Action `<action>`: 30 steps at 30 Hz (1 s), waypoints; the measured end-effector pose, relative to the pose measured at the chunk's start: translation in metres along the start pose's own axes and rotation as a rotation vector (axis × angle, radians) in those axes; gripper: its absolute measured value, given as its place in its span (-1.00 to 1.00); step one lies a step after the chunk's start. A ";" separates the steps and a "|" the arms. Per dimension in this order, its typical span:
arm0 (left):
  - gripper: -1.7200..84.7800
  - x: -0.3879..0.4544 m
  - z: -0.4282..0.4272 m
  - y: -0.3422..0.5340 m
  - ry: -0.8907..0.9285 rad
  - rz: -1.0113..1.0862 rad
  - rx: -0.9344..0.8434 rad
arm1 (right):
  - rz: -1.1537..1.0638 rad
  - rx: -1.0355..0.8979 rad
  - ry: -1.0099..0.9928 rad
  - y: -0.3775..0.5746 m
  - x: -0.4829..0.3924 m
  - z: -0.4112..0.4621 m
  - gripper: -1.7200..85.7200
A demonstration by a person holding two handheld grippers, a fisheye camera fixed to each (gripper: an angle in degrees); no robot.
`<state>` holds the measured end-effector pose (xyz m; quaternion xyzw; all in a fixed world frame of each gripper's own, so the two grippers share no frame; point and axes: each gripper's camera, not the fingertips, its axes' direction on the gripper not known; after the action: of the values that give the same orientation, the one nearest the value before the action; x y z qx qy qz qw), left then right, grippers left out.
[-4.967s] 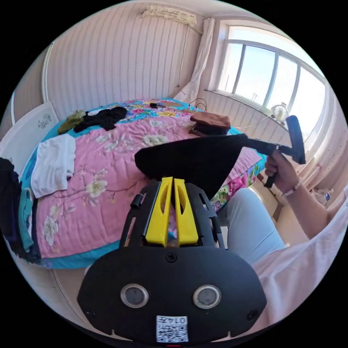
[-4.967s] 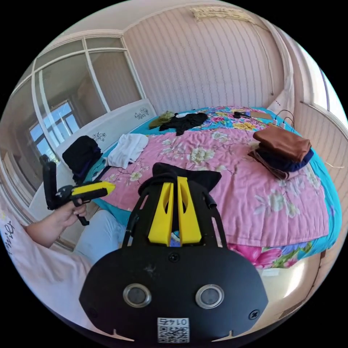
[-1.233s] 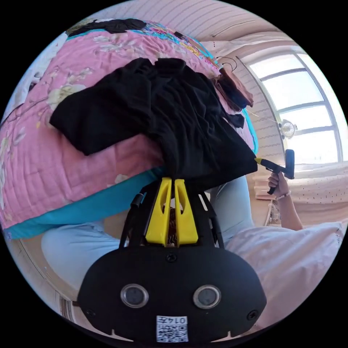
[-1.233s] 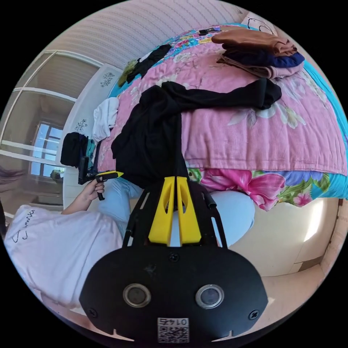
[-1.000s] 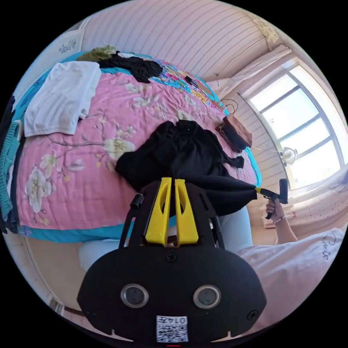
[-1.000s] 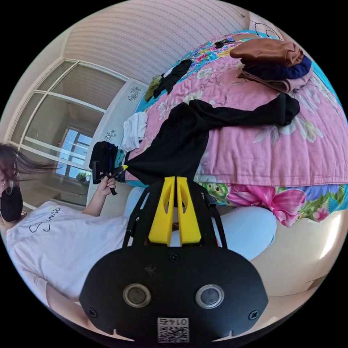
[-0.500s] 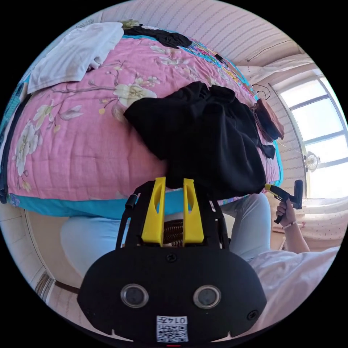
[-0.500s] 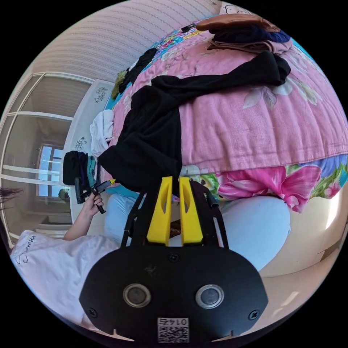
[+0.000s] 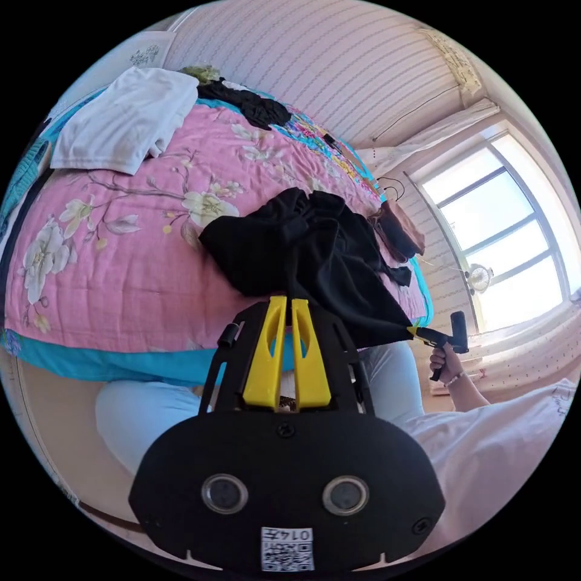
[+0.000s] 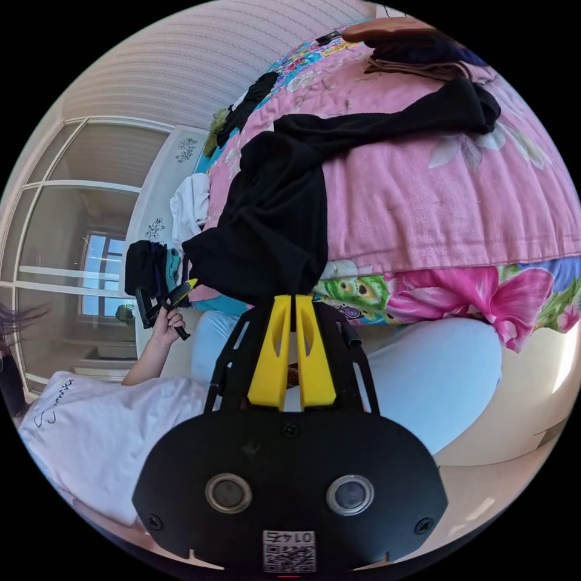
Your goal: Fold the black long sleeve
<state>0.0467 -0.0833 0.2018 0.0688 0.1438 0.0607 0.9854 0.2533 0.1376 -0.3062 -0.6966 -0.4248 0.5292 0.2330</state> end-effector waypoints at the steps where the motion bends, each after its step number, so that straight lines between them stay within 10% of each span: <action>1: -0.98 0.006 -0.018 0.004 0.031 0.018 0.025 | -0.002 0.019 -0.017 0.003 0.000 -0.008 -0.95; 9: -0.98 0.036 -0.135 0.037 0.436 0.258 0.258 | -0.063 0.232 -0.246 0.053 -0.007 -0.090 -0.96; 21: -0.98 0.129 -0.341 0.048 0.519 0.514 0.702 | -0.612 0.526 -0.617 0.089 -0.128 -0.212 -0.96; 30: -0.98 0.140 -0.395 -0.072 0.329 0.305 0.712 | -0.537 0.603 -0.352 -0.017 -0.209 -0.263 -0.97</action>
<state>0.0718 -0.0877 -0.2223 0.4150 0.2992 0.1625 0.8437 0.4772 0.0041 -0.0932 -0.3616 -0.4505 0.6609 0.4791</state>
